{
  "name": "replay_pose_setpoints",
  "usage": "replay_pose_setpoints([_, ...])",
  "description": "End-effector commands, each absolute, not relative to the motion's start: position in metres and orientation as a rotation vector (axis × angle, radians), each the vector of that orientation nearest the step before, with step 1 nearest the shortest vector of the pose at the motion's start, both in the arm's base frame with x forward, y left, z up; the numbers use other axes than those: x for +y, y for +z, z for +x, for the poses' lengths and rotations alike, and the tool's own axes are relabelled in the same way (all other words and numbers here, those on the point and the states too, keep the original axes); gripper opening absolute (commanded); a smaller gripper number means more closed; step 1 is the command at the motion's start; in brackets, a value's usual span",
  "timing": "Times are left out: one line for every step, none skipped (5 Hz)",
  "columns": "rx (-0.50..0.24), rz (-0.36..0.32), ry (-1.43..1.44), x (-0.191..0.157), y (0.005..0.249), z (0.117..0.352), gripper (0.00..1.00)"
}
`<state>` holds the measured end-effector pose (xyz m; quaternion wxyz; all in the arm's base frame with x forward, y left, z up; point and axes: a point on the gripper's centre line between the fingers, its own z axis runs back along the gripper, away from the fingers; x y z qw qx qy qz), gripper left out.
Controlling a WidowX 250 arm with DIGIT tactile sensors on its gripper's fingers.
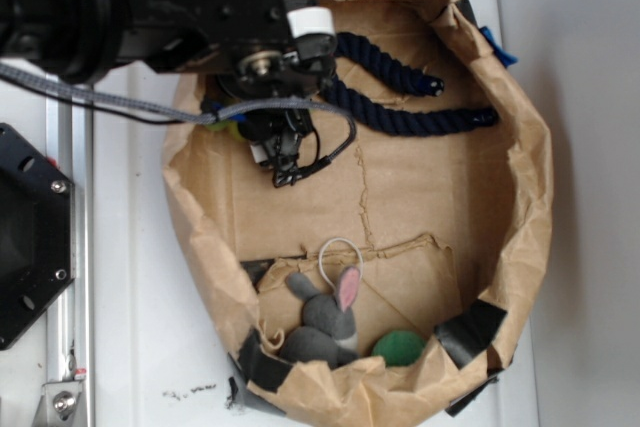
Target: Grab the green animal.
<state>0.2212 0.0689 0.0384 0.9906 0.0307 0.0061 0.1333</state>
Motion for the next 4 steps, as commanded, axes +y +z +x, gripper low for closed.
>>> replay_pose_setpoints([-0.106, -0.113, 0.102, 0.021, 0.154, 0.275, 0.0])
replay_pose_setpoints([-0.13, -0.138, 0.044, 0.011, 0.182, 0.271, 0.0])
replay_pose_setpoints([-0.136, -0.164, -0.058, 0.001, 0.195, 0.262, 0.0])
replay_pose_setpoints([-0.105, -0.211, -0.135, -0.003, 0.195, 0.262, 0.0])
